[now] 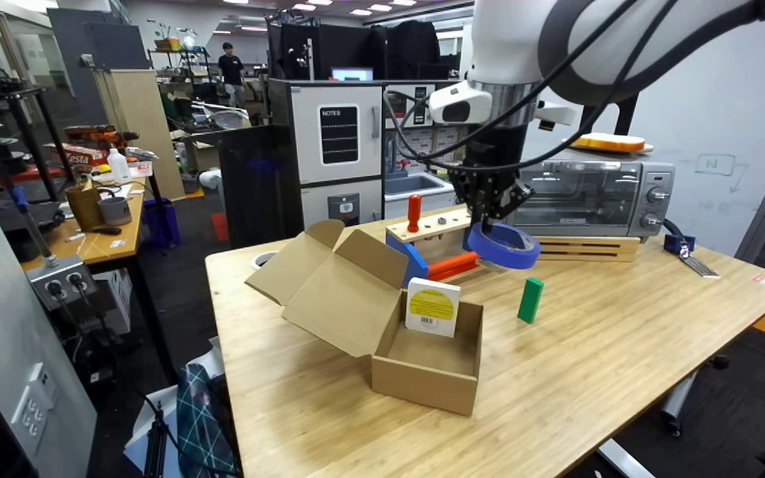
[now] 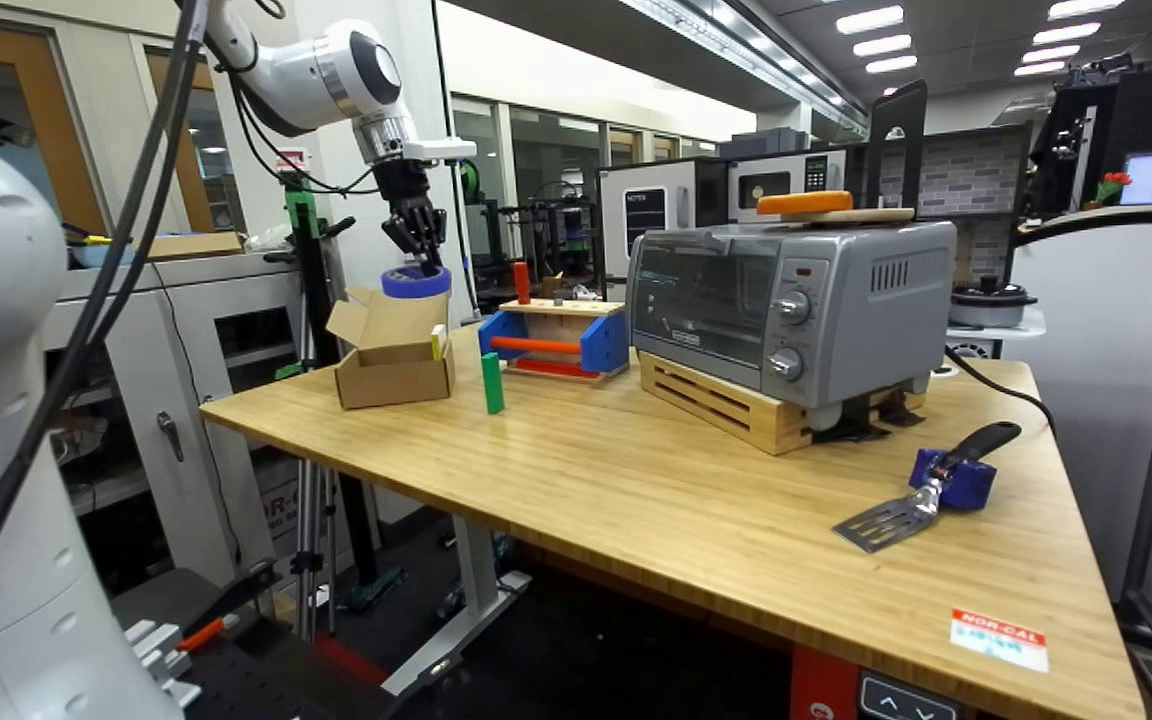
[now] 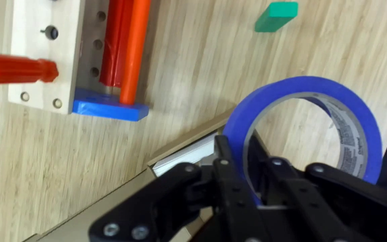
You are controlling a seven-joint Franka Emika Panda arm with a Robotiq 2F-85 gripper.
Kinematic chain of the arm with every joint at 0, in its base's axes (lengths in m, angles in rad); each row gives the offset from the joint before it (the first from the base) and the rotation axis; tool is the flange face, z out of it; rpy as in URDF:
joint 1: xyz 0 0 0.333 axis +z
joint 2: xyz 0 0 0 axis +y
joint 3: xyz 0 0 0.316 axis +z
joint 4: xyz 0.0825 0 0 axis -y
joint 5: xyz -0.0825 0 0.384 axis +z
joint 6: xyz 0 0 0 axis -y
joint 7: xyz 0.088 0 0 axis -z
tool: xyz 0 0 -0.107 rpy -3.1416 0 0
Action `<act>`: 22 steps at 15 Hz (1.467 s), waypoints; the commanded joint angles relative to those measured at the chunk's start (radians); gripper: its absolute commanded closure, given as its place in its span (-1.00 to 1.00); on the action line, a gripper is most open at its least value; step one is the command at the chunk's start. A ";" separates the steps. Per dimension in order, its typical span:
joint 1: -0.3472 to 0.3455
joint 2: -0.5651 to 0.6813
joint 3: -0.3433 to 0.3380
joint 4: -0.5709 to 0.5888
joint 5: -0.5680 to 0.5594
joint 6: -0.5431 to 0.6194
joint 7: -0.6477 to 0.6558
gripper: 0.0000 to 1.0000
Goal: Pick up the masking table and put it in the carton box
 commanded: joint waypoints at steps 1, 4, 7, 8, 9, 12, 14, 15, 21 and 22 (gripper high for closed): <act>0.018 0.101 0.032 0.144 0.003 -0.045 -0.142 0.92; 0.049 0.175 0.053 0.250 0.006 -0.070 -0.208 0.92; 0.075 0.246 0.052 0.359 0.009 -0.108 -0.243 0.92; 0.081 0.268 0.050 0.391 0.011 -0.121 -0.252 0.92; 0.086 0.291 0.048 0.425 0.012 -0.138 -0.260 0.92; 0.101 0.354 0.044 0.512 0.015 -0.178 -0.276 0.92; 0.112 0.384 0.044 0.556 0.020 -0.201 -0.278 0.92; 0.115 0.391 0.045 0.569 0.024 -0.212 -0.277 0.92; 0.103 0.370 0.055 0.551 0.033 -0.241 -0.254 0.92; 0.100 0.369 0.055 0.544 0.033 -0.242 -0.252 0.92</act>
